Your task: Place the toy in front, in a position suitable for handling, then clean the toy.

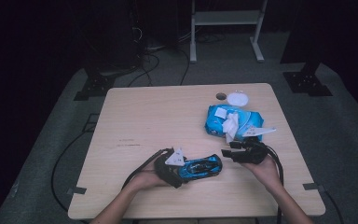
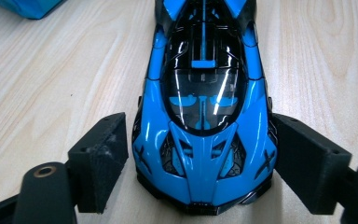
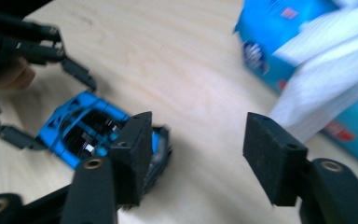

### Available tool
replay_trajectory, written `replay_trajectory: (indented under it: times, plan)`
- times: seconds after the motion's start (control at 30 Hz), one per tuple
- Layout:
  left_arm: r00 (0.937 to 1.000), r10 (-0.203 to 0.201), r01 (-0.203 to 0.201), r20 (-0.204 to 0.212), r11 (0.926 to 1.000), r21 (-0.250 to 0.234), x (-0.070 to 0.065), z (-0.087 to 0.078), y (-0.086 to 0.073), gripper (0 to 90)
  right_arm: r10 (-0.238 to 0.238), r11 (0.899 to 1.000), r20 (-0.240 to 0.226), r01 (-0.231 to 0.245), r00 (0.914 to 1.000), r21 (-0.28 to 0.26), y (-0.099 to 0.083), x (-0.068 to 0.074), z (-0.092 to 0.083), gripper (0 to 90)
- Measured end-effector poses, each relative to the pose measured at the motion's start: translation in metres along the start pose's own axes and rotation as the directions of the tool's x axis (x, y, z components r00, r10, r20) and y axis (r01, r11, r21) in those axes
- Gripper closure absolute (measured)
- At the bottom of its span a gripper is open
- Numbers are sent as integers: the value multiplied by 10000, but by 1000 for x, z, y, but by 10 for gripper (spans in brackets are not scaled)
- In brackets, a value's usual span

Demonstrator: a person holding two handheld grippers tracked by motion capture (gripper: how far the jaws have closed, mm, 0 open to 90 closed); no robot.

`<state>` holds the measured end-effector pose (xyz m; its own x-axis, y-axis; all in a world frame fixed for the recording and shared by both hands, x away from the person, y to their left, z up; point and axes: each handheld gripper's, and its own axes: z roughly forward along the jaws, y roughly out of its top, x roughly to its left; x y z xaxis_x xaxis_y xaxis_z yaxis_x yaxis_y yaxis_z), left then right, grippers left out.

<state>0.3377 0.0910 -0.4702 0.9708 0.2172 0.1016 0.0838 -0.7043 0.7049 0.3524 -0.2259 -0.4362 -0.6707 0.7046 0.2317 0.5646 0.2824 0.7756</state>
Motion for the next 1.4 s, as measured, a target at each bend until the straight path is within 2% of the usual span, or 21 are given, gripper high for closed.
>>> replay_trajectory:
  times: [0.17,0.33,0.4,0.43,0.47,0.53,0.57,0.6,0.77,0.8,0.87,0.97,1.0,1.07,1.13,1.23,1.27,1.3,1.33,1.37,1.4]
  plan:
    - [10000,-34,33,-82,9999,-122,0,-2,-1,174,-100,9992,444,117,9990,-376,12,-9,-4,382]
    - [9998,-195,192,-101,9994,-281,2,-5,-3,133,-325,9977,1222,395,9920,-556,27,-17,-5,338]
    - [9997,-217,213,-133,9993,-317,3,-6,-4,107,-657,9952,1945,785,9787,-592,37,-22,-1,323]
    - [9997,-217,213,-133,9993,-317,3,-6,-4,104,-657,9952,1945,785,9787,-592,37,-22,-1,323]
    - [9998,-161,156,-147,9993,-333,3,-8,-5,101,-763,9942,2439,923,9668,-550,43,-27,3,309]
    - [9997,-218,212,-138,9986,-479,3,-9,-6,100,-676,9955,2737,831,9594,-454,47,-31,7,306]
    - [9997,-218,212,-138,9986,-479,3,-9,-6,99,-676,9955,2737,831,9594,-454,47,-31,7,306]
    - [9998,-120,111,-167,9985,-529,4,-12,-7,98,-675,9955,3090,849,9486,-431,51,-36,12,295]
    - [9988,-310,274,-384,9954,-921,6,-16,-8,96,-464,9964,3268,671,9439,-523,56,-42,22,294]
    - [9984,-395,352,-408,9943,-1008,7,-18,-8,96,-543,9957,3349,764,9407,-532,57,-42,24,304]
    - [9979,-381,320,-522,9929,-1142,9,-21,-9,97,-577,9951,3768,835,9245,-526,57,-44,32,317]
    - [9976,-363,292,-588,9926,-1177,9,-23,-9,97,-530,9962,3906,757,9190,-428,55,-46,37,345]
    - [9975,-391,320,-594,9927,-1164,10,-23,-9,97,-544,9958,3921,787,9183,-461,54,-47,39,401]
    - [9975,-384,312,-595,9926,-1176,10,-23,-9,97,-517,9957,3949,776,9173,-501,54,-48,40,424]
    - [9976,-359,286,-593,9924,-1196,9,-23,-9,96,-545,9949,4104,844,9103,-551,55,-49,41,455]
    - [9977,-346,271,-579,9916,-1264,9,-24,-8,96,-539,9952,4230,832,9045,-512,55,-50,42,585]
    - [9977,-286,209,-612,9922,-1227,9,-25,-9,96,-605,9950,4192,881,9059,-467,56,-51,42,677]
    - [9977,-286,209,-612,9922,-1227,9,-25,-9,96,-605,9950,4192,881,9059,-467,56,-51,42,677]
    - [9975,-321,244,-626,9924,-1209,9,-25,-11,97,-706,9939,4178,993,9058,-473,58,-50,39,760]
    - [9975,-321,244,-626,9924,-1209,9,-25,-11,96,-706,9939,4178,993,9058,-473,58,-50,39,760]
    - [9973,-329,248,-659,9923,-1209,9,-25,-11,96,-735,9922,4014,1074,9130,-626,60,-48,35,826]
